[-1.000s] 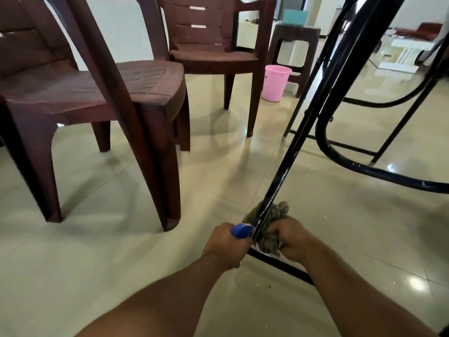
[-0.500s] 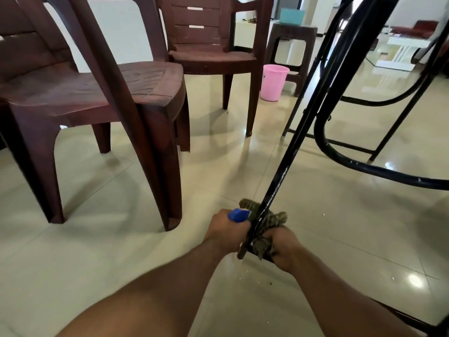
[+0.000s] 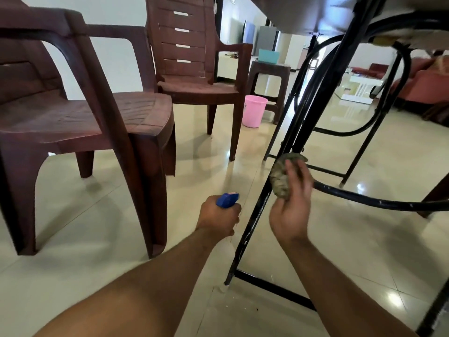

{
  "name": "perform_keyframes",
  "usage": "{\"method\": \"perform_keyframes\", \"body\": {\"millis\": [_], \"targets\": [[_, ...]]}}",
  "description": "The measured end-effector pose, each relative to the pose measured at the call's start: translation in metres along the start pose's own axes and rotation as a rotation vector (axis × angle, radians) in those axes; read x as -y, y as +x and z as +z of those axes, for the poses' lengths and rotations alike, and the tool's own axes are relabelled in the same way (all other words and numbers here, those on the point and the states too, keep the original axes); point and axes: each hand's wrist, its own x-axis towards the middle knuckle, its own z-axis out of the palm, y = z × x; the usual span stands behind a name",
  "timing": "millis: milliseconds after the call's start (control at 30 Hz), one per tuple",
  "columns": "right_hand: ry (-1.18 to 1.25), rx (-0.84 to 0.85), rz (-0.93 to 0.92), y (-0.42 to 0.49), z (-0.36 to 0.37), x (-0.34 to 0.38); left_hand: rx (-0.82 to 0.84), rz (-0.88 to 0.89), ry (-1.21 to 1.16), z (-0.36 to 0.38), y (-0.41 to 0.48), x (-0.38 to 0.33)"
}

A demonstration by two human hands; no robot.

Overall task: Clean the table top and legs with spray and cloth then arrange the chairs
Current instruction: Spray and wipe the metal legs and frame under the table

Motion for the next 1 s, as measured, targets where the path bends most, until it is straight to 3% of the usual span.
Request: {"method": "perform_keyframes", "body": {"millis": [100, 200, 267, 367, 400, 567, 600, 800, 900, 1000], "targets": [[-0.465, 0.353, -0.219, -0.002, 0.004, -0.008, 0.001, 0.017, 0.022, -0.003, -0.004, -0.002], [-0.633, 0.771, -0.372, -0.028, -0.003, -0.032, 0.017, 0.015, 0.030, -0.008, -0.008, 0.001], [-0.661, 0.813, -0.434, -0.033, -0.009, -0.037, 0.026, 0.022, 0.045, -0.013, -0.008, 0.005], [-0.623, 0.538, -0.253, -0.013, -0.009, -0.026, 0.023, 0.027, 0.059, -0.019, -0.005, 0.009], [-0.616, 0.548, -0.246, -0.009, -0.007, -0.022, 0.020, 0.024, 0.074, -0.020, -0.006, 0.012], [-0.592, 1.054, -0.444, -0.012, -0.015, -0.026, 0.030, 0.028, 0.084, -0.019, -0.008, 0.015], [-0.590, 1.036, -0.441, -0.008, -0.017, -0.026, 0.025, 0.023, 0.079, -0.017, -0.008, 0.014], [-0.770, 0.530, -0.369, 0.038, -0.016, -0.004, 0.082, 0.022, 0.060, -0.001, -0.012, 0.008], [-0.848, 0.466, -0.310, 0.054, -0.007, 0.011, 0.093, 0.023, 0.047, 0.005, -0.013, 0.009], [-0.812, 0.538, -0.302, 0.037, 0.001, 0.010, 0.084, 0.025, 0.044, 0.004, -0.012, 0.006]]}}
